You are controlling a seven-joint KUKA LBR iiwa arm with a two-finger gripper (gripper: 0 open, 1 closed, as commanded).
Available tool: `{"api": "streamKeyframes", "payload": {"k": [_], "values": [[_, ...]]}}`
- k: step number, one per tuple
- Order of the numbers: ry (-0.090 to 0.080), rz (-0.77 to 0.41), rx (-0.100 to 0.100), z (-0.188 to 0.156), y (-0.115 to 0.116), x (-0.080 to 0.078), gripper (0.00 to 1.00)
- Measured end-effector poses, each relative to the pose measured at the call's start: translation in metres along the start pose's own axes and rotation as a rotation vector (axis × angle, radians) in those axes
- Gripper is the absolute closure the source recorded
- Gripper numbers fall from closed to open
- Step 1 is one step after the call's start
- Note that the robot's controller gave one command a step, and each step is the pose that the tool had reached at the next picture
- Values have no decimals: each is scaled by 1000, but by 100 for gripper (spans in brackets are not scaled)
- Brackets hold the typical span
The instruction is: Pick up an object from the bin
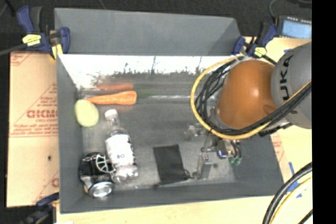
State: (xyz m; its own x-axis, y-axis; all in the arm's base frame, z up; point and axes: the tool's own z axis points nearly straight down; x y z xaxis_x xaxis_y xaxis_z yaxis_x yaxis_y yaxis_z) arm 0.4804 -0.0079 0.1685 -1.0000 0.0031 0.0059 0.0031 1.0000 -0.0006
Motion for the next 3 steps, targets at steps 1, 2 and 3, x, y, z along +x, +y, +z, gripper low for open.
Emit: {"api": "streamKeyframes", "payload": {"k": [1, 2, 3], "values": [[-8, 0, 0, -4, 0, -2, 0], [-12, -77, 1, 28, 16, -7, 0], [-13, -214, 2, 73, 39, -3, 0]]}}
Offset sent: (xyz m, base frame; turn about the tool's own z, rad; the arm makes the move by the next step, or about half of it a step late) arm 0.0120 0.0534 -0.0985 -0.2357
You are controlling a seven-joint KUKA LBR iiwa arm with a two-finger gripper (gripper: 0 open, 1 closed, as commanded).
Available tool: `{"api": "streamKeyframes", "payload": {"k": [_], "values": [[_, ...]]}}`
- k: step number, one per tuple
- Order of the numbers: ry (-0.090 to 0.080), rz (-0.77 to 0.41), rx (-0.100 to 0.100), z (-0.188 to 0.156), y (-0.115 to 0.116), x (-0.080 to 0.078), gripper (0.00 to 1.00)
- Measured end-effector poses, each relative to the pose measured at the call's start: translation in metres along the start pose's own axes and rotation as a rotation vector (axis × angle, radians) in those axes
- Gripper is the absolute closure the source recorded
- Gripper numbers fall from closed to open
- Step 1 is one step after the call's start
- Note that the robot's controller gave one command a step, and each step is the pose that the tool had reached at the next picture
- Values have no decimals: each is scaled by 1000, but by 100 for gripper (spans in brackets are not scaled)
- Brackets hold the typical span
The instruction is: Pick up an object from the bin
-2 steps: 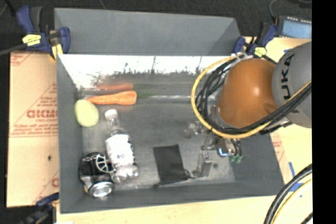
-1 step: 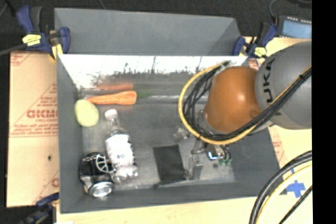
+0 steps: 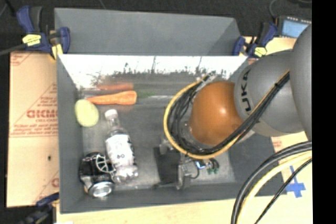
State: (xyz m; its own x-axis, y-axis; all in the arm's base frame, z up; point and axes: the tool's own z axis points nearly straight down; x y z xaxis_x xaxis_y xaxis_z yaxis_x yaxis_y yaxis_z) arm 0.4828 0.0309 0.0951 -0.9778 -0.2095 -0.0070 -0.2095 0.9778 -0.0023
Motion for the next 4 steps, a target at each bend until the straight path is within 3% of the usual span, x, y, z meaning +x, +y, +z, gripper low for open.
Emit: {"api": "streamKeyframes", "payload": {"k": [1, 2, 3, 4], "values": [[-31, -61, 3, 68, 23, -23, 100], [-32, -63, 3, 68, 23, -23, 100], [-46, -64, 0, 62, 20, -17, 100], [-22, -151, 4, 17, 25, -8, 100]]}}
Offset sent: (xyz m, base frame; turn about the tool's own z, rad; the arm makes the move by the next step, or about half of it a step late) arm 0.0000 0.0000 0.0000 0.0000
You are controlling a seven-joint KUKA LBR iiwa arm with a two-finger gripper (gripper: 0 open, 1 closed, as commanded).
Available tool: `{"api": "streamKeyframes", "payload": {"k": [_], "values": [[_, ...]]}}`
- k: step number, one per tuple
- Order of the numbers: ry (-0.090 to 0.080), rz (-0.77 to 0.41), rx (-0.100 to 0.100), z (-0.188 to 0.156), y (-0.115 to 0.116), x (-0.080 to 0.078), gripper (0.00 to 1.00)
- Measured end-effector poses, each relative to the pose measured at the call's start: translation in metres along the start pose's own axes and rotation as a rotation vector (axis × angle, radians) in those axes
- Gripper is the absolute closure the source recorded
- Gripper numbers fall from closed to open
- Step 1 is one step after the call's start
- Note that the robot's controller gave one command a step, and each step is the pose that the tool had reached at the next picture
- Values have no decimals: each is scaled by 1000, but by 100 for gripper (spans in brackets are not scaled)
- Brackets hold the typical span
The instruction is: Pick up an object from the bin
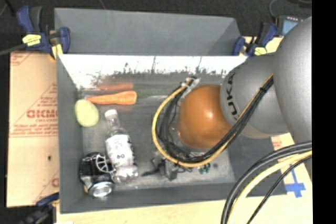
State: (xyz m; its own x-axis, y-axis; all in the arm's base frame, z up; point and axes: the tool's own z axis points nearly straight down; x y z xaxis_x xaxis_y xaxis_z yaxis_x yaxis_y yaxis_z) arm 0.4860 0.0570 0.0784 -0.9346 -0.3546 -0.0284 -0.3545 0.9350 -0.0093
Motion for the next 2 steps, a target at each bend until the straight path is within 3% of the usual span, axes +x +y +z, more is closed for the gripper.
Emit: {"api": "streamKeyframes", "payload": {"k": [1, 2], "values": [[-19, 12, -2, -34, -4, 0, 100], [-3, 9, 0, -63, -8, -2, 100]]}}
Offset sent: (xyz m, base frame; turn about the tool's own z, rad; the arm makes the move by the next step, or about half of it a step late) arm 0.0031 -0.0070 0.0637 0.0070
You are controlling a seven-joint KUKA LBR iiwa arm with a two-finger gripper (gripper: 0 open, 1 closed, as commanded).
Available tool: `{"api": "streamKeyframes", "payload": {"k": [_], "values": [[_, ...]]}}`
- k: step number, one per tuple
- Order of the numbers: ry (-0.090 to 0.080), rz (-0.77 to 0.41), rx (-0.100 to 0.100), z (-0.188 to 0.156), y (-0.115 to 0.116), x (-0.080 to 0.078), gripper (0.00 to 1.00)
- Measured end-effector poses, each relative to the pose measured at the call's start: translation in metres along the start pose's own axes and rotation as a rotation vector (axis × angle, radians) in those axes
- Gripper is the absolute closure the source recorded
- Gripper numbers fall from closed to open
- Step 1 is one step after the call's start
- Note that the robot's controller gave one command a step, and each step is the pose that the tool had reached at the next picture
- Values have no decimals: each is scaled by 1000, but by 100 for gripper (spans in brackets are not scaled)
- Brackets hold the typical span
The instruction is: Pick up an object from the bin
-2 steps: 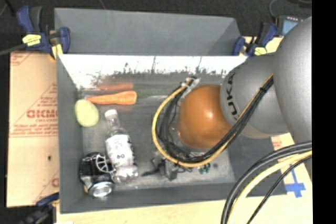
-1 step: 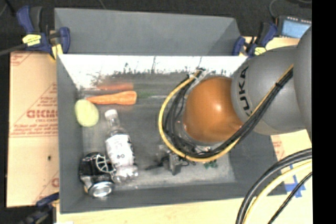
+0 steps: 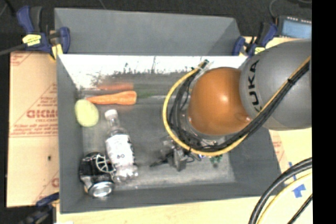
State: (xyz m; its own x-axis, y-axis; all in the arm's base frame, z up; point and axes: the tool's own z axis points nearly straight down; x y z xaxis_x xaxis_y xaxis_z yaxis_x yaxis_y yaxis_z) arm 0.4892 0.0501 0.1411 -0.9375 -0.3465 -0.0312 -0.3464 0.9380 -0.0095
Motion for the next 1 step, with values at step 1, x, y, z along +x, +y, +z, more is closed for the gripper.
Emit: {"api": "streamKeyframes", "payload": {"k": [1], "values": [[-20, -30, -1, -144, 7, -6, 100]]}}
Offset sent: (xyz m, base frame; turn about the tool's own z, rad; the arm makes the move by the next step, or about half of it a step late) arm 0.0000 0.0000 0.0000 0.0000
